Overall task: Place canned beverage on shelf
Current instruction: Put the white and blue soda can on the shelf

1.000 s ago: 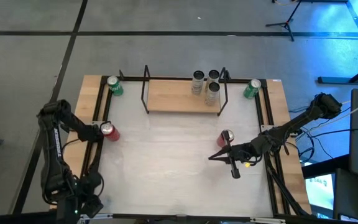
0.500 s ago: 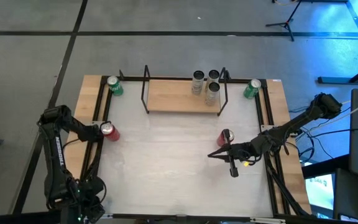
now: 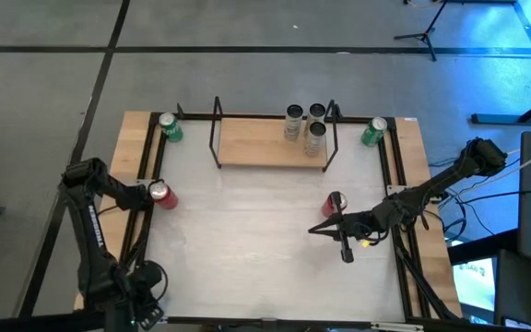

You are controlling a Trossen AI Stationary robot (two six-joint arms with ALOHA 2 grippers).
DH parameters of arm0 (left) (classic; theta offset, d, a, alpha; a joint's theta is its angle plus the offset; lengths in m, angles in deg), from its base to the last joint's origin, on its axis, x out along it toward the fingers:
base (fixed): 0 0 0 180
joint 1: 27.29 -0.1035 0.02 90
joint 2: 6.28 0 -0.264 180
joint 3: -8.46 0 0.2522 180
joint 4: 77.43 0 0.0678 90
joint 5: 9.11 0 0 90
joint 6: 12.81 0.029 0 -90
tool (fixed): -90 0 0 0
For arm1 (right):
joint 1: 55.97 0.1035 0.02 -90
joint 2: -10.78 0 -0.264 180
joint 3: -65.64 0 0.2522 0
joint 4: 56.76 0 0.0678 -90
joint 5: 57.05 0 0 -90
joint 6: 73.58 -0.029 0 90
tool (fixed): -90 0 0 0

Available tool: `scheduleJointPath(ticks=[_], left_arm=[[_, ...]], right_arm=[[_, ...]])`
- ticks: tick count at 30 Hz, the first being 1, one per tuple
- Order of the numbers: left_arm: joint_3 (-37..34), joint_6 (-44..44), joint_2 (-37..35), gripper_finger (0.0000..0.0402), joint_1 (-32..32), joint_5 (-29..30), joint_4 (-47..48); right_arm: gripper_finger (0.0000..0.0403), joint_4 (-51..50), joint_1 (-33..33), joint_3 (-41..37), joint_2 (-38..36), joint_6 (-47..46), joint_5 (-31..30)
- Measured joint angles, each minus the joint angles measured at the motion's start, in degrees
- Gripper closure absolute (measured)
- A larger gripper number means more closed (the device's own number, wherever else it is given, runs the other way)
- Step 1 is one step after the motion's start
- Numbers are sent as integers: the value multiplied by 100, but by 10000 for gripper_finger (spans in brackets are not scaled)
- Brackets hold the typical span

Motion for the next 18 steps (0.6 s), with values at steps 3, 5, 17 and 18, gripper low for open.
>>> scheduleJointPath(ticks=[3, 5, 17, 18], left_arm=[[0, 312, 0, 164, -215, -3, 11], [0, 510, 0, 164, -421, -7, 27], [605, 3390, 4, 160, -2159, 540, 321], [697, 3698, 4, 160, -2324, 623, 354]], right_arm=[[398, 0, 0, 0, 0, 0, -2], [398, -1, 2, 0, 0, 0, -2], [398, -54, 9, 0, 0, -260, 62], [398, -104, 9, 0, 0, -321, 63]])
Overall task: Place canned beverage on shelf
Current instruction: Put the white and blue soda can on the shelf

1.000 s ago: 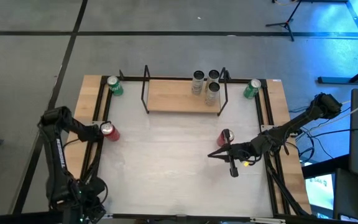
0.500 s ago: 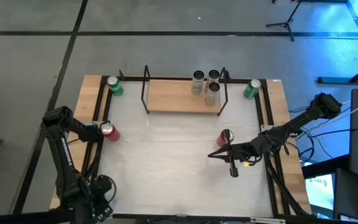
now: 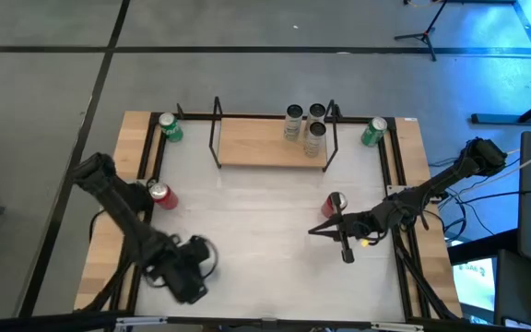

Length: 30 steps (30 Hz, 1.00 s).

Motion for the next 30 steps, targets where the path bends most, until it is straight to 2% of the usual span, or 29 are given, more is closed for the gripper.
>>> scheduleJointPath(ticks=[9, 19, 24, 30], left_arm=[[1028, 2567, -2, 160, -1492, 391, 275], [2064, 4579, 9, 160, -3165, 473, 774], [2448, 5421, 35, 160, -3960, 406, 771], [2529, 6106, 39, 160, -4815, 301, 831]], right_arm=[[398, -379, 0, 0, 0, -171, -1], [398, -715, -7, 0, 0, -139, -40], [398, -749, -7, 0, -2, 51, -482], [398, -744, -123, 0, -7, 467, -1216]])
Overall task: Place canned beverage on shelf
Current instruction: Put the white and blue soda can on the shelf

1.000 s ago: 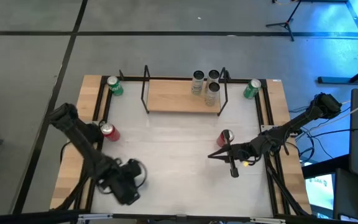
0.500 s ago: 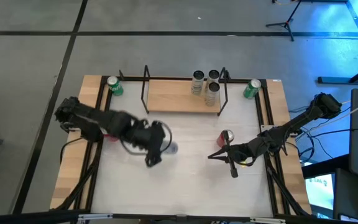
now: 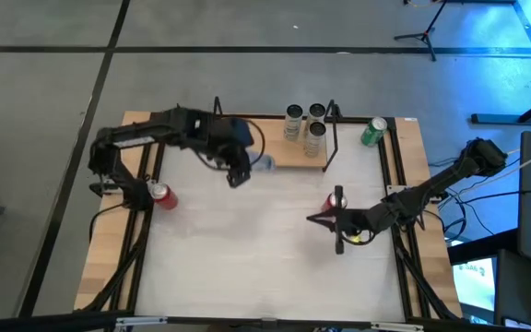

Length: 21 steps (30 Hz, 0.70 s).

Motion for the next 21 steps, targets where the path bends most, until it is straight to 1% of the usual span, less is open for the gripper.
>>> scheduleJointPath(ticks=[4, 6, 8, 11, 14, 18, 20, 21], left_arm=[[15, 361, 106, 160, -410, -133, -32], [21, 509, 239, 160, -551, -201, -54], [174, 708, 443, 160, -692, -261, 23], [594, 993, 909, 160, -817, -255, 185], [1174, 1234, 1462, 160, -927, -252, 375], [2025, 1372, 2168, 160, -1084, -274, 973], [2326, 1389, 2436, 160, -1161, -270, 1093], [2339, 1407, 2499, 160, -1193, -282, 1009]], right_arm=[[398, -113, -385, 0, -2, 16, -36], [398, -248, -584, 0, -4, 17, -34], [398, -376, -808, 0, -4, 23, -32], [398, -486, -1105, 2, -4, 94, -34], [398, -584, -1359, 2, -4, 250, -32], [398, -753, -1634, 2, -4, 462, -31], [398, -843, -1749, 1, -4, 583, -30], [398, -884, -1805, 2, -4, 640, -30]])
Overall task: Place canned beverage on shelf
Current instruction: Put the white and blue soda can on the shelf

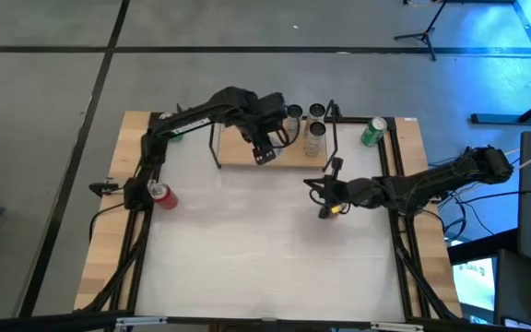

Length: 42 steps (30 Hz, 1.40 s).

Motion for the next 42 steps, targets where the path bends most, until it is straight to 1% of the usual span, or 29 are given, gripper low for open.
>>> scheduleJointPath(ticks=[3, 7, 9, 12, 19, 26, 31, 37, 42], left_arm=[[-125, 130, 105, 159, -129, -176, -147], [-125, 354, 299, 159, -266, -170, -283], [-130, 433, 346, 158, -312, -183, -404], [-130, 520, 364, 158, -360, -379, -540], [-132, 733, 462, 157, -381, -422, -776], [-406, 853, 494, 157, -466, -625, -1127], [-528, 945, 493, 156, -479, -805, -1157], [-602, 996, 493, 145, -481, -801, -1168], [-606, 998, 471, 142, -438, -771, -1080]], right_arm=[[398, -92, -167, 0, 0, 189, 0], [398, -124, -393, 0, 0, 415, 2], [398, -146, -510, 0, 0, 438, 0], [398, -167, -675, 0, 0, 477, 2], [398, -303, -936, 0, 0, 541, 110], [398, -358, -941, 0, 0, 548, 204], [398, -357, -940, 0, 0, 550, 204], [398, -344, -940, 0, 0, 550, 206], [398, -13, -977, 0, 79, 571, 465]])
